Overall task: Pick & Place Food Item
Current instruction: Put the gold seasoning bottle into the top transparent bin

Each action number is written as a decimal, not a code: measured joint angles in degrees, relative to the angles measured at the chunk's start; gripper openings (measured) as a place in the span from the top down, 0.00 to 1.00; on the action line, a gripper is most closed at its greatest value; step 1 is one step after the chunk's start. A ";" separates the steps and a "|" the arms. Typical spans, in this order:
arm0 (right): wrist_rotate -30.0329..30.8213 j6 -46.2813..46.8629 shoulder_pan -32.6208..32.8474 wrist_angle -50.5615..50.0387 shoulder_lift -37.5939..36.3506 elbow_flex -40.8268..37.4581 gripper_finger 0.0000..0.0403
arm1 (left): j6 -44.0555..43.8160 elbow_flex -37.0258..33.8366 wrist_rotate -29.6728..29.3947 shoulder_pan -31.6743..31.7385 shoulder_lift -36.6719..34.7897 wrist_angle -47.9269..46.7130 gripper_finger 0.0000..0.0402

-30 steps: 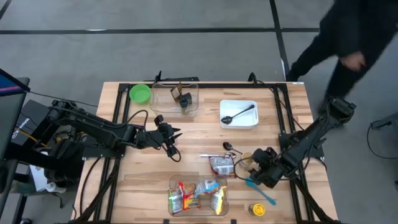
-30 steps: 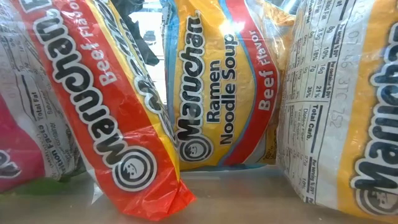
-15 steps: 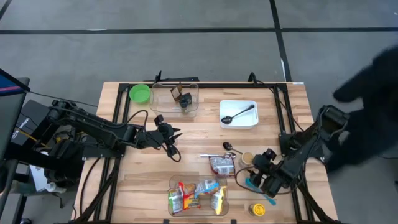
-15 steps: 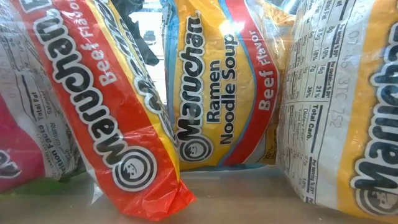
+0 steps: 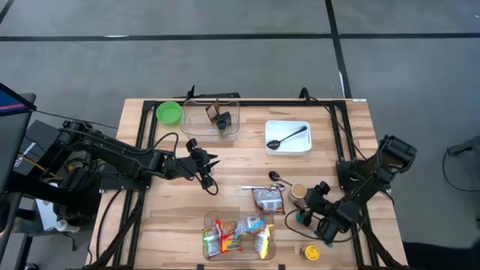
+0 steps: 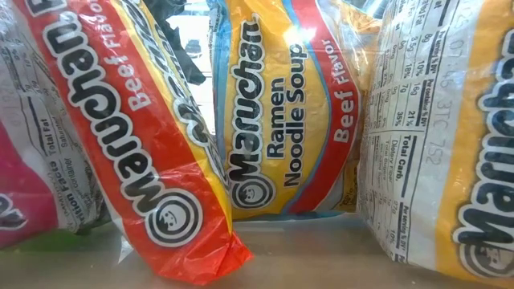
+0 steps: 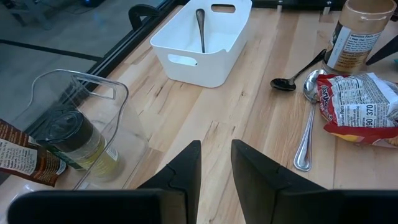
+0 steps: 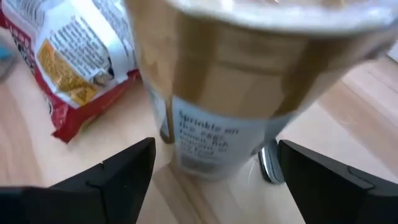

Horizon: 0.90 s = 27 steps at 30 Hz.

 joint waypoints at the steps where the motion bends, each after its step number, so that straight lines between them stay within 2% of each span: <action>1: 0.15 0.01 -0.14 0.09 -0.01 0.00 0.18 | 0.00 0.00 0.01 0.00 0.00 0.01 0.80; 27: 3.13 -2.19 -6.24 1.15 -0.06 0.00 0.18 | 0.00 0.02 0.00 0.00 0.00 0.00 0.80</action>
